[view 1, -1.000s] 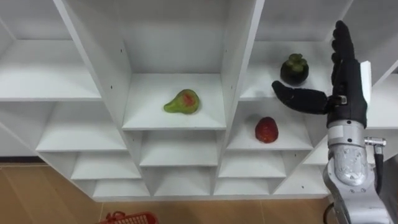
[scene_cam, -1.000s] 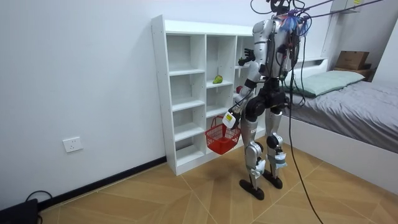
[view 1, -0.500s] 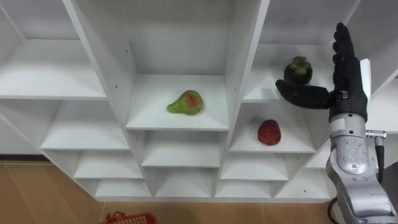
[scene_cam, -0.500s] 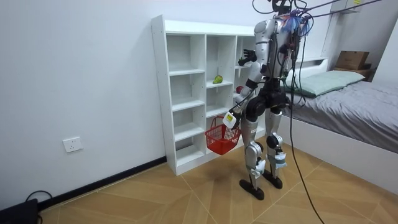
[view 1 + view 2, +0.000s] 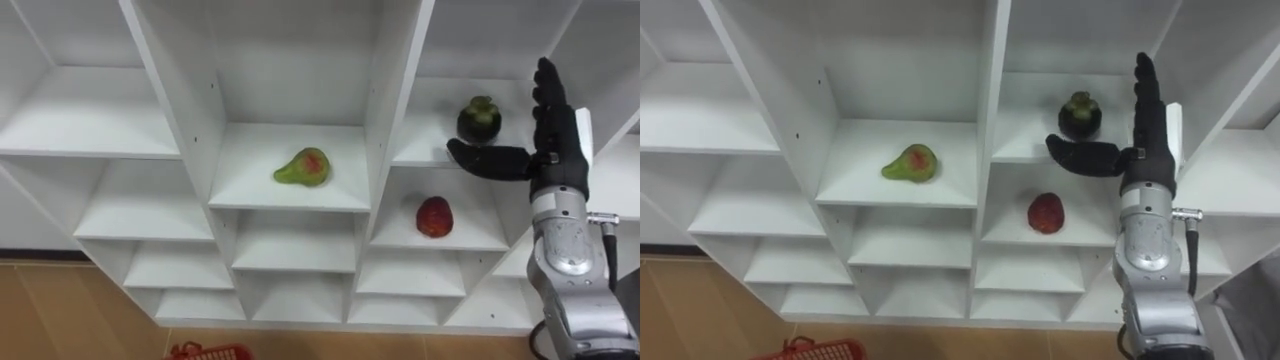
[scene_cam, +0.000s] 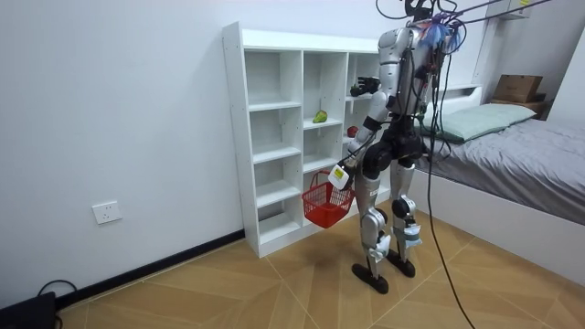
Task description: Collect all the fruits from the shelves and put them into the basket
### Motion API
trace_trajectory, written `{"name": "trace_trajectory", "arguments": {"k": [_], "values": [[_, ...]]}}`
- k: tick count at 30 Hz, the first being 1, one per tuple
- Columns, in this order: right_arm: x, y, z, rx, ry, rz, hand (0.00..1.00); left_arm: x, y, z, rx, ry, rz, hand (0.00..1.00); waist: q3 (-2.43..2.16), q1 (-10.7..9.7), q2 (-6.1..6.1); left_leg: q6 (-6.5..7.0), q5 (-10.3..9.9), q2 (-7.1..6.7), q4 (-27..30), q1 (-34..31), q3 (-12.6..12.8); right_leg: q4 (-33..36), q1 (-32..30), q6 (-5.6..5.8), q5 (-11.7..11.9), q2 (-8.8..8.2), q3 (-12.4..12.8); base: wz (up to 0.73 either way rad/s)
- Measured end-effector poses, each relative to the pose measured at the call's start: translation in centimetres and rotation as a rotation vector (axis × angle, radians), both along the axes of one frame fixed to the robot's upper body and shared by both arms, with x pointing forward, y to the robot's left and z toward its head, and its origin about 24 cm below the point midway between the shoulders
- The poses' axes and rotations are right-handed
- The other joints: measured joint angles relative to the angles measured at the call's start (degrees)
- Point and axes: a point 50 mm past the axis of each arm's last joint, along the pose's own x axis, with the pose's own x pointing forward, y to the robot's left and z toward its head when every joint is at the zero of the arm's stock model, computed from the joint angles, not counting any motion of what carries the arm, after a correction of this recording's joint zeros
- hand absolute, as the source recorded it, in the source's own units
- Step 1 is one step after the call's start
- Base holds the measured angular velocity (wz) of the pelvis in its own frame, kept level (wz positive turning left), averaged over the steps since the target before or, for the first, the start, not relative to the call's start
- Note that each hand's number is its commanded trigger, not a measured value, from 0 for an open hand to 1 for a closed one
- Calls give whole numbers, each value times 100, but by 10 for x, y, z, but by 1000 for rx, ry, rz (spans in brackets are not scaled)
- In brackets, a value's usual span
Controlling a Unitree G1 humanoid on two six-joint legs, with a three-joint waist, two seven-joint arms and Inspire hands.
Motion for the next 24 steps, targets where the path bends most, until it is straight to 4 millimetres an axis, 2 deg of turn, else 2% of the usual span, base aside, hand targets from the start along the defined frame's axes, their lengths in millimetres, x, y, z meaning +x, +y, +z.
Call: {"name": "trace_trajectory", "arguments": {"k": [9,17,24], "values": [[3,-4,-11,-2,53,-17,0,3,2,1,8,5,-21,100,-2,104,-42,0,0,-5,-6,-15,-25,-3,-10,0,0,0,-32,0],[8,-5,-13,-5,71,-14,0,5,4,1,12,12,-52,100,-14,107,-63,0,1,-7,2,-19,-38,1,-2,0,0,-2,-33,0],[15,-8,-6,-25,84,-1,0,7,5,2,4,19,-56,100,-16,114,-69,-2,5,-9,-1,-40,-52,4,-5,0,0,1,-37,0]]}}
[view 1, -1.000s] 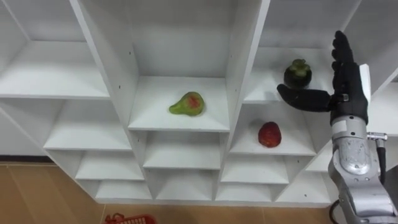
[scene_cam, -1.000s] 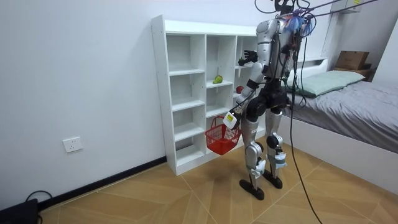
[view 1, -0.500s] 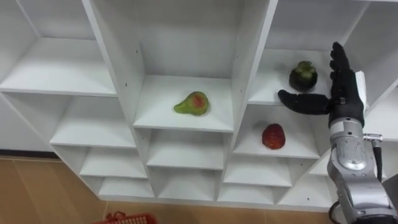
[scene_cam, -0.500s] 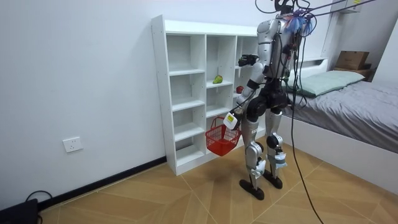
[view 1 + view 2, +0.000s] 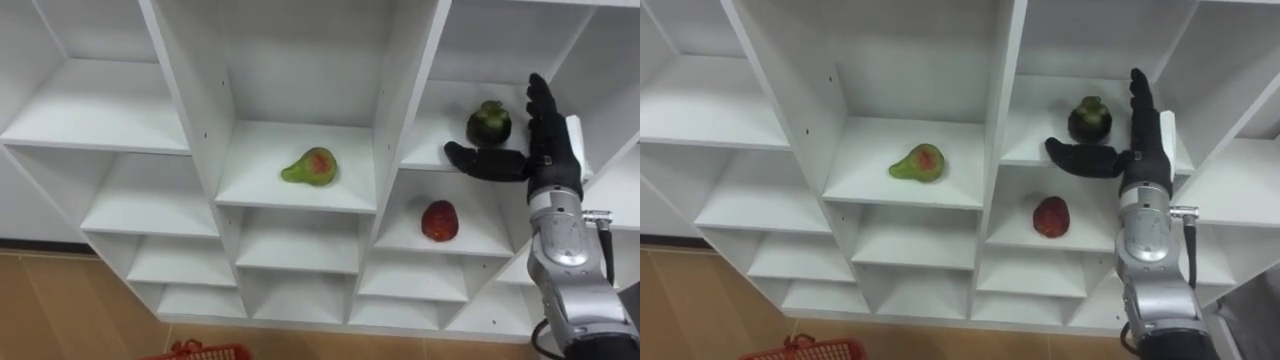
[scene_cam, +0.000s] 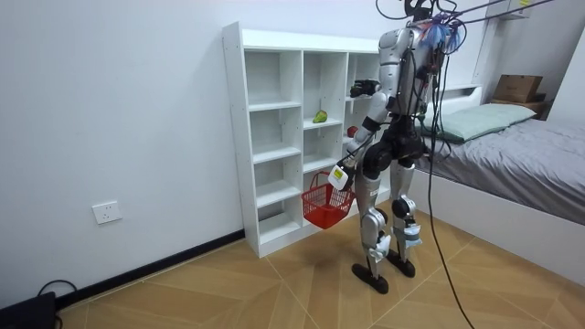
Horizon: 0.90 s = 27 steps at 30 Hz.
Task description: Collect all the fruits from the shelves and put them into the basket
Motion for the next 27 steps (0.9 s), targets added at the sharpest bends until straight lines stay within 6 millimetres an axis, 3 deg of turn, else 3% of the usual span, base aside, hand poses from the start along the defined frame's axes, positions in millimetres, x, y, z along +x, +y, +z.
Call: {"name": "trace_trajectory", "arguments": {"k": [12,20,26,27], "values": [[1,-4,-3,-16,28,-9,0,2,3,2,8,-11,-5,100,8,48,-96,-1,2,-4,3,17,-27,-2,3,0,0,-4,-19,1],[0,-6,-7,-16,44,-16,0,2,3,2,2,-6,5,100,19,101,-54,-1,1,8,18,-13,-51,2,14,-1,0,-1,-30,1],[-2,-8,-13,-15,56,-19,0,2,3,2,2,0,5,100,3,104,-30,-2,1,0,35,-12,-106,7,46,-1,1,0,-81,4],[-2,-9,-14,-14,57,-17,7,2,3,2,2,0,4,100,4,102,-27,-2,1,0,46,-10,-110,6,55,-1,1,-1,-87,0]]}}
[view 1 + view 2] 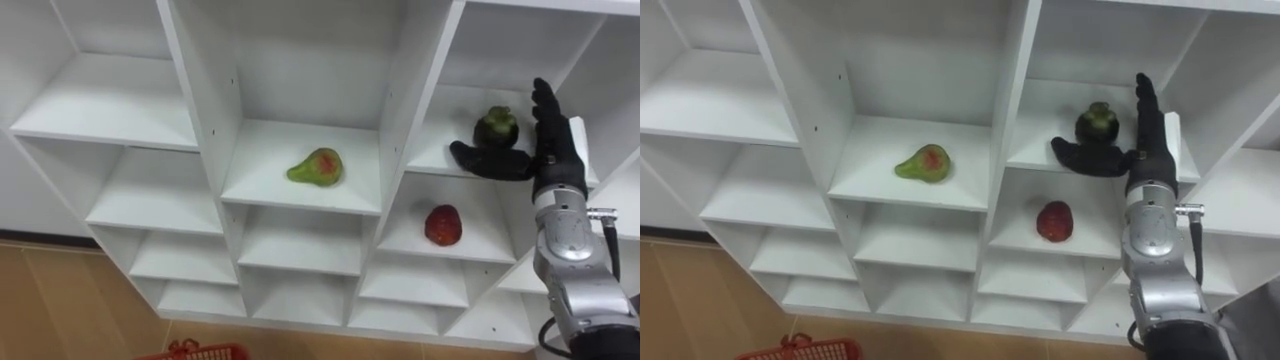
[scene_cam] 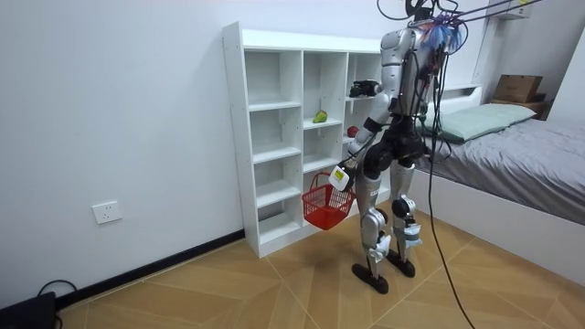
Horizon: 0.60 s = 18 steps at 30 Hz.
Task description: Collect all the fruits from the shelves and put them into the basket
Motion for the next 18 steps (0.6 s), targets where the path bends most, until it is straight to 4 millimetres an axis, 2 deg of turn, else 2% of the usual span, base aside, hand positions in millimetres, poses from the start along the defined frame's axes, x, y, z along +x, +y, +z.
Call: {"name": "trace_trajectory", "arguments": {"k": [1,2,3,4,5,10,18], "values": [[1,0,0,1,-1,5,23,0,0,0,0,0,0,100,1,-8,4,0,0,0,15,1,0,0,6,-1,1,0,0,0],[2,0,-1,2,2,6,59,0,0,0,0,0,0,100,2,-11,7,0,0,0,21,1,0,0,11,-3,2,0,0,0],[3,-1,-2,3,8,9,80,0,0,0,0,0,-1,100,1,-12,10,0,0,1,30,9,0,0,27,-5,3,0,-1,0],[4,-1,-4,3,15,10,93,0,-1,0,1,1,-6,100,3,-16,14,-1,-1,1,32,31,-3,-1,52,-7,4,0,-7,0],[4,-1,-4,3,18,9,100,0,-1,0,1,1,-8,100,0,-20,16,-1,-1,2,37,36,-10,-1,62,-7,4,0,-16,5],[6,-16,0,-39,24,-7,100,1,-1,0,3,2,-18,100,-5,-16,30,-3,0,4,57,35,-35,1,83,-24,15,6,-36,2],[9,-25,4,-55,17,-32,100,1,-1,0,9,2,-21,100,-7,-2,24,-34,16,16,60,53,-43,-6,91,-34,20,39,-47,0]]}}
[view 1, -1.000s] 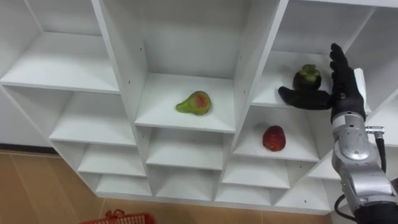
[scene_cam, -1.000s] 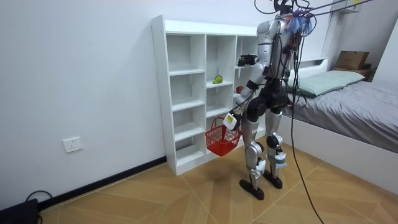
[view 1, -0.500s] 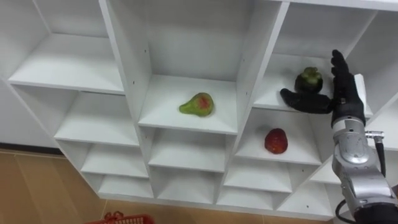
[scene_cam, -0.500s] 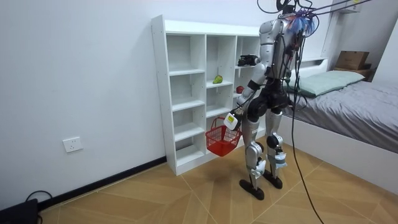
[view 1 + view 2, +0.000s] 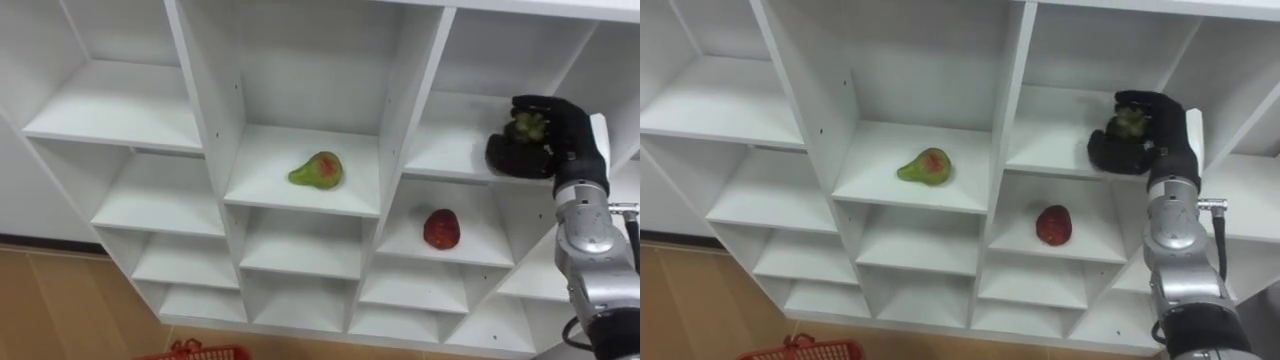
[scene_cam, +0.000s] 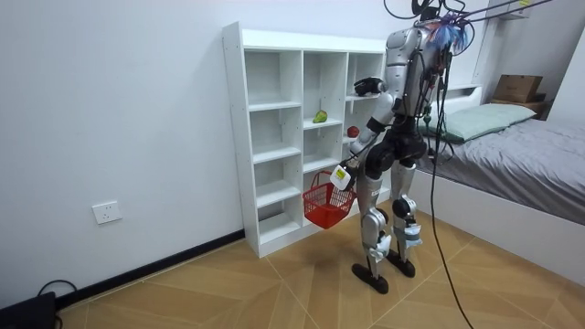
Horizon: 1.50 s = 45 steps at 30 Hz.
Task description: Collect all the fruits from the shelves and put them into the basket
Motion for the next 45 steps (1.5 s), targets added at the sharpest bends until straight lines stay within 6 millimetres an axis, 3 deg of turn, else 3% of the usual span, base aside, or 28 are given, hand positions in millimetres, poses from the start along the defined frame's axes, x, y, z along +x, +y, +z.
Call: {"name": "trace_trajectory", "arguments": {"k": [17,26,33,45], "values": [[1,3,1,-27,-4,13,100,2,0,0,0,-5,-11,100,-5,32,-45,0,-1,-1,-11,-10,11,-1,-13,0,0,-3,2,0],[-4,12,-1,111,-37,7,100,2,-1,0,-5,-4,-12,100,-13,-11,5,0,-2,4,-35,-11,77,-2,-25,0,0,-3,46,-1],[-21,37,5,271,-90,131,100,3,-6,-1,-23,-5,-13,100,-83,-128,127,1,0,9,-103,-26,175,1,-117,0,0,-4,117,-7],[-41,93,7,406,-64,487,100,16,-19,-1,-55,-38,-29,100,-53,-125,67,4,-1,47,-107,-47,246,13,-195,-1,2,-12,167,-2]]}}
